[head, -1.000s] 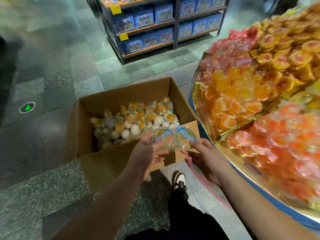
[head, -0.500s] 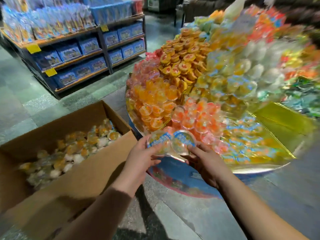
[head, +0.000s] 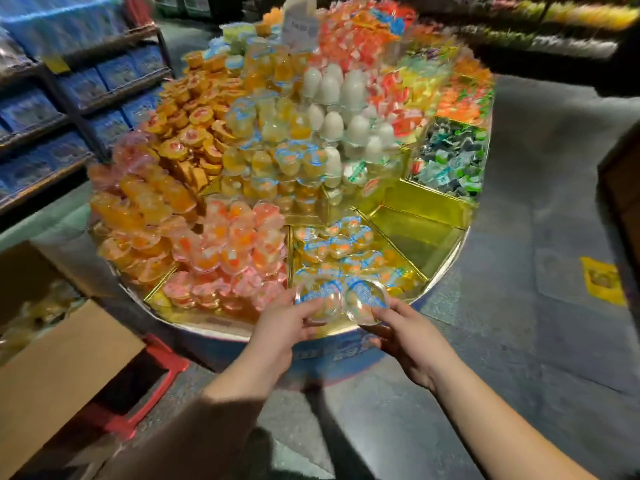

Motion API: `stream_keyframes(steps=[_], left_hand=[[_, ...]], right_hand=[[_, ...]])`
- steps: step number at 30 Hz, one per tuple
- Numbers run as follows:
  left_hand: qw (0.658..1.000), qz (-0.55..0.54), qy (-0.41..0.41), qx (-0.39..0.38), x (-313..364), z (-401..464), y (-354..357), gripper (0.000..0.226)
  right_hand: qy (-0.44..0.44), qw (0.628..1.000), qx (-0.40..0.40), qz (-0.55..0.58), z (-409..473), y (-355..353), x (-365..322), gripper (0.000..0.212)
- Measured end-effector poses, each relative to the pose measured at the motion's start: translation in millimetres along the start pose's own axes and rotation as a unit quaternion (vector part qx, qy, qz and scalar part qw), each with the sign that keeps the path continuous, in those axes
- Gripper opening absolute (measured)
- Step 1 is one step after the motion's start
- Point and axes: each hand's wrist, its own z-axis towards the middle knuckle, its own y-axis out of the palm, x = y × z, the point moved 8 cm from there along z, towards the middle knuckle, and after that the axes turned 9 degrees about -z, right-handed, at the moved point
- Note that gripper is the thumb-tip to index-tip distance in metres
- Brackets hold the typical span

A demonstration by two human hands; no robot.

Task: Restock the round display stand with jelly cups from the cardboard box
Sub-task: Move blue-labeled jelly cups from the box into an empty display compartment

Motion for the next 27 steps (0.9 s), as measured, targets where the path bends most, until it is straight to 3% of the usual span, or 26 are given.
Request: stream_keyframes(steps=[3, 7, 8, 11, 13, 15, 17, 19, 20, 22, 25, 27], left_hand=[[0.999, 0.002, -0.038, 0.004, -21.2, 19.4, 44.8, 0.046], [0.997, -0.016, -0.079, 0.017, -42.2, 41.5, 86.6, 0.022], [0.995, -0.017, -0.089, 0.029, -46.6, 49.2, 91.2, 0.025], [0.992, -0.036, -0.105, 0.066, -59.5, 79.3, 96.6, 0.066], [0.989, -0.046, -0.113, 0.085, -63.8, 98.7, 99.9, 0.074], [0.987, -0.060, -0.124, 0.080, -68.1, 119.1, 102.7, 0.059], [0.984, -0.065, -0.138, 0.088, -71.7, 138.8, 105.7, 0.029], [0.976, -0.094, -0.164, 0.111, -82.6, 163.1, 105.6, 0.020], [0.962, -0.149, -0.182, 0.137, -87.4, 174.6, 103.5, 0.025], [0.955, -0.160, -0.202, 0.143, -101.2, 203.8, 103.3, 0.037], [0.964, -0.069, -0.193, 0.167, -109.5, 233.9, 94.9, 0.054], [0.966, -0.041, -0.191, 0.169, -112.5, 249.1, 94.7, 0.051]], right_hand=[[0.005, 1.000, 0.007, 0.009, 14.3, -49.6, -4.3, 0.016], [0.032, 0.999, 0.007, 0.018, 43.7, -94.2, -1.9, 0.024], [0.044, 0.999, 0.007, 0.025, 52.7, -101.7, -0.2, 0.024], [0.082, 0.995, 0.013, 0.047, 84.5, -117.5, 7.2, 0.025], [0.109, 0.992, 0.024, 0.058, 107.7, -123.4, 11.8, 0.022], [0.133, 0.987, 0.039, 0.078, 132.5, -127.6, 15.3, 0.025], [0.147, 0.984, 0.057, 0.087, 156.9, -131.1, 16.6, 0.018], [0.156, 0.982, 0.073, 0.083, 183.0, -133.5, 17.5, 0.014], [0.162, 0.980, 0.079, 0.082, 196.3, -134.3, 18.6, 0.014], [0.176, 0.977, 0.087, 0.087, 220.5, -134.2, 20.5, 0.016], [0.198, 0.972, 0.095, 0.082, 250.7, -131.2, 22.9, 0.017], [0.206, 0.971, 0.093, 0.084, 266.6, -128.2, 23.4, 0.015]])
